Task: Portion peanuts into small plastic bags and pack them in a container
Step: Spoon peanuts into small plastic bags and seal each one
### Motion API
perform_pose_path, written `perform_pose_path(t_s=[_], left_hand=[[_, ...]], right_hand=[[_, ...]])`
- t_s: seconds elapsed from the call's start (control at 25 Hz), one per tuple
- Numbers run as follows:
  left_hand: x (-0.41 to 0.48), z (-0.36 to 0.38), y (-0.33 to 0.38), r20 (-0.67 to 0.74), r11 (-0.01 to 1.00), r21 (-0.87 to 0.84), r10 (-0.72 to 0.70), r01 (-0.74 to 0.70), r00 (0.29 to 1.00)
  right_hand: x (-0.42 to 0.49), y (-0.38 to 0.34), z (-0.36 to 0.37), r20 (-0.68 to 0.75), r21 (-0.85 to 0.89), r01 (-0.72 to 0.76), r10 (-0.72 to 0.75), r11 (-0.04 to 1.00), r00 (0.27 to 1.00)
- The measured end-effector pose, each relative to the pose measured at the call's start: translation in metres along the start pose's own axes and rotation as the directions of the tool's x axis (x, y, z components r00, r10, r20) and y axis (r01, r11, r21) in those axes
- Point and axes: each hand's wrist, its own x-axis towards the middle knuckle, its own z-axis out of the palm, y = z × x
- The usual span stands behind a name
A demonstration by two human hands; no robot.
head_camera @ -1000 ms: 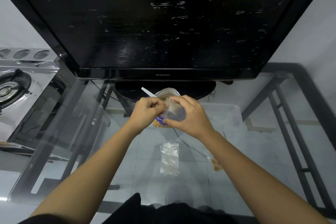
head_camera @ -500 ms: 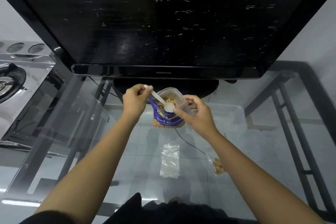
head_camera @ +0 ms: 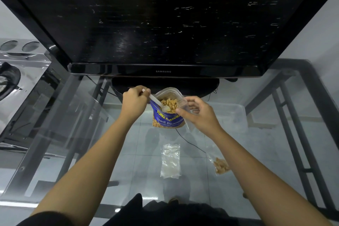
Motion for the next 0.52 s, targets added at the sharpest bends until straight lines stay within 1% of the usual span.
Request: perform_pose_path(t_s=[0.04,0.12,0.2,0.28,0.4,0.52], left_hand=[[0.002,0.001,-0.001,0.002,0.995,-0.073,-0.060,0.060,0.998],[0.005,0.003,-0.004,0.023,0.950,-0.227,-0.215,0.214,0.976],[0.008,0.004,-0.006,0.063,0.910,-0.287,-0.294,0.300,0.954],[0.010,0.005,-0.008,0.093,0.892,-0.313,-0.313,0.326,0.945],[0.009,0.004,-0.011,0.158,0.835,-0.415,-0.324,0.361,0.933],[0.011,0.002,-0.015,0.200,0.799,-0.464,-0.324,0.381,0.925]], right_hand=[[0.000,0.000,0.000,0.003,0.001,-0.004,0.004,1.000,1.000],[0.001,0.001,0.000,0.002,0.002,-0.011,0.011,1.000,1.000],[0.002,0.002,-0.001,0.002,0.000,-0.012,0.012,1.000,1.000],[0.002,0.002,-0.001,0.017,0.003,-0.016,0.016,1.000,1.000],[0.003,0.003,-0.003,0.027,0.057,-0.035,0.033,0.998,0.999],[0.004,0.001,-0.005,-0.033,0.055,-0.034,0.036,0.998,0.999]])
